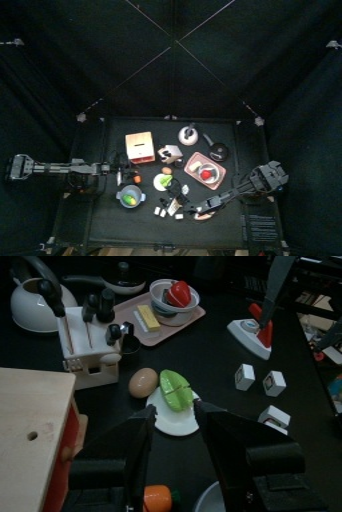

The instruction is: Grab white sushi piece

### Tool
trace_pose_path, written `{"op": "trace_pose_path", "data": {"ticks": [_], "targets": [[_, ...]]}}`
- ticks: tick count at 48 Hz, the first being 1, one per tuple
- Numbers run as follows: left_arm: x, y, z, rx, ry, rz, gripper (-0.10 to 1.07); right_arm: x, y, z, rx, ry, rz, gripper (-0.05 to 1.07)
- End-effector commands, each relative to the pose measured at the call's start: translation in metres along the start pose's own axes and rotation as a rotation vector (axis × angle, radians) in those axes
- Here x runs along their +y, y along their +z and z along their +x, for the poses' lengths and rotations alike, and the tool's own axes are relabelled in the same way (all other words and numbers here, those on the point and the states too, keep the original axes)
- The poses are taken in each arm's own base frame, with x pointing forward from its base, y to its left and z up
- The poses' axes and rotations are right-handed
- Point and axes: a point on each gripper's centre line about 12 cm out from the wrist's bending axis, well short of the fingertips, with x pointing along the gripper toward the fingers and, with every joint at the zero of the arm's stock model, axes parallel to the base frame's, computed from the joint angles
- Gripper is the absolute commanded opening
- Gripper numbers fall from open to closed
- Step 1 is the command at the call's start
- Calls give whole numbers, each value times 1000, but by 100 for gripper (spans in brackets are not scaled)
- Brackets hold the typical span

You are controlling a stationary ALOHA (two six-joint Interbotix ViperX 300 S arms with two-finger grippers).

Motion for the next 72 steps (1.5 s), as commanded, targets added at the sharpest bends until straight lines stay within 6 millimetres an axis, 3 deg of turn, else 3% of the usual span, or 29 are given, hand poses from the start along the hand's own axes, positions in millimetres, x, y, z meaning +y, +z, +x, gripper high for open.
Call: {"op": "trace_pose_path", "data": {"ticks": [1, 16, 26, 37, 54, 62, 72], "targets": [[-1, 5, 0, -15, -3, 3, 77, 0, 26, -21, -75, 0, 49, 94], [-1, 4, 1, -12, -2, 6, 77, 1, 42, -58, -254, -111, 22, 94], [-1, 4, 0, -14, -2, 3, 77, 7, 36, -57, -253, -102, 164, 94], [-1, 3, 0, -11, -2, 3, 77, 1, 8, -50, -90, -139, 441, 94], [-1, 4, 1, -12, -2, 3, 77, -21, -63, -28, 296, -164, 593, 93], [-1, 3, 0, -11, -2, 3, 77, -38, -77, -18, 331, -209, 600, 93], [-1, 3, 0, -11, -2, 3, 77, -37, -90, -7, 388, -209, 640, 93]]}}
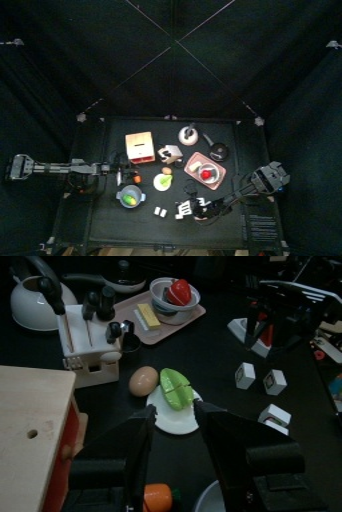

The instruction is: Grab white sushi piece

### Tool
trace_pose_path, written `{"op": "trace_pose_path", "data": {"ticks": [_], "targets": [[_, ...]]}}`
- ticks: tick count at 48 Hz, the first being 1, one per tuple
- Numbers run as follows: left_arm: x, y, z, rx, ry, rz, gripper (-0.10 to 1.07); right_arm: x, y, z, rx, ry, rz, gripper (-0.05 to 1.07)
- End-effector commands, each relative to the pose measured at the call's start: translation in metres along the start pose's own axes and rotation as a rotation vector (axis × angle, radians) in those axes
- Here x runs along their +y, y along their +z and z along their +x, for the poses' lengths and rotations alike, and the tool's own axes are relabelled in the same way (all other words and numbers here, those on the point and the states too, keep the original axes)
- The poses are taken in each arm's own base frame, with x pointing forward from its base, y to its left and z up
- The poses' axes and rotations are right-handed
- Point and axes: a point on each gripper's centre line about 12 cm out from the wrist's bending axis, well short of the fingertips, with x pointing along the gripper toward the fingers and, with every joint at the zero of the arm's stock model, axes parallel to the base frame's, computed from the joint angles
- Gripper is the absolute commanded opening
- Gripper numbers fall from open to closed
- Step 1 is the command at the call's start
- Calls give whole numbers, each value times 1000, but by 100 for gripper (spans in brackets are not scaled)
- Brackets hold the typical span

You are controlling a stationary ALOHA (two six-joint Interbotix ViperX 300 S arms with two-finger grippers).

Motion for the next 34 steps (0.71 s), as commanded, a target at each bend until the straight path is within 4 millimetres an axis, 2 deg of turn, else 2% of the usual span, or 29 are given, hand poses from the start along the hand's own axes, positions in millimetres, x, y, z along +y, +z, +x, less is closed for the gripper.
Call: {"op": "trace_pose_path", "data": {"ticks": [1, 7, 34], "targets": [[-1, 5, 1, -14, -3, 5, 77, 8, 2, -1, 19, 26, 23, 93], [-1, 5, 1, -13, -4, 4, 77, 8, -2, 11, 32, 10, 34, 93], [-1, 5, 1, -15, -4, 4, 77, 4, -1, 27, 24, -27, 40, 93]]}}
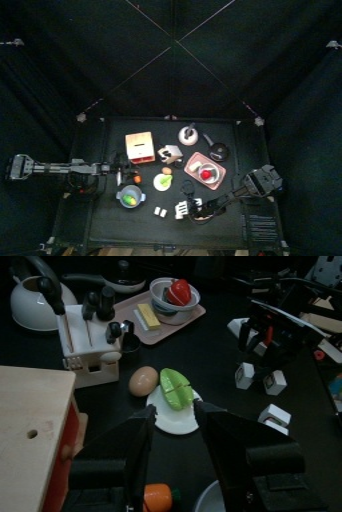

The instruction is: Grab white sushi piece

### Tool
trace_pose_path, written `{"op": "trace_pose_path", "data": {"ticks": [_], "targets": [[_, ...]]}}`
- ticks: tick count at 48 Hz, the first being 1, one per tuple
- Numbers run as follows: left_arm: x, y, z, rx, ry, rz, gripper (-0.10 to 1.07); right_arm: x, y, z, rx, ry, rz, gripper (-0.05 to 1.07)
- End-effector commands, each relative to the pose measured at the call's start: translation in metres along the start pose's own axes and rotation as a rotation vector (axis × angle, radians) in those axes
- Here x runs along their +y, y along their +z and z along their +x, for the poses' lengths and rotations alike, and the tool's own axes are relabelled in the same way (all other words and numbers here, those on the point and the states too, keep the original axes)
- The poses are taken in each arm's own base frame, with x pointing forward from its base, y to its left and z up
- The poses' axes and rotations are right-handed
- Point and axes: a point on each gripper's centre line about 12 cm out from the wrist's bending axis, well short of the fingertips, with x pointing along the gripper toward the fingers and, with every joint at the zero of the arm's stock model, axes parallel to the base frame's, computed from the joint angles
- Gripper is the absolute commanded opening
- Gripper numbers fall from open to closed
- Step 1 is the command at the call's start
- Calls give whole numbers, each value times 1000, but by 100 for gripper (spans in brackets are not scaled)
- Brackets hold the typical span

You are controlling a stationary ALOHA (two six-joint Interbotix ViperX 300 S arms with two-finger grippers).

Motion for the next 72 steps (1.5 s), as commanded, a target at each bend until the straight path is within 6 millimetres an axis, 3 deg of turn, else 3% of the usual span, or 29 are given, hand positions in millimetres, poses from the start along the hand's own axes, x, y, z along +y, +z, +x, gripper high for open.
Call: {"op": "trace_pose_path", "data": {"ticks": [1, 39, 60, 72], "targets": [[-1, 6, 0, -16, -4, 2, 77, 12, 6, -7, 2, 37, 23, 93], [-1, 5, 1, -13, -4, 4, 77, 11, 1, 7, 31, 22, 42, 92], [-1, 4, 1, -12, -3, 4, 77, 10, 1, 10, 33, 18, 43, 75], [-1, 4, 0, -13, -4, 2, 77, 14, 6, 0, 24, 51, 28, 72]]}}
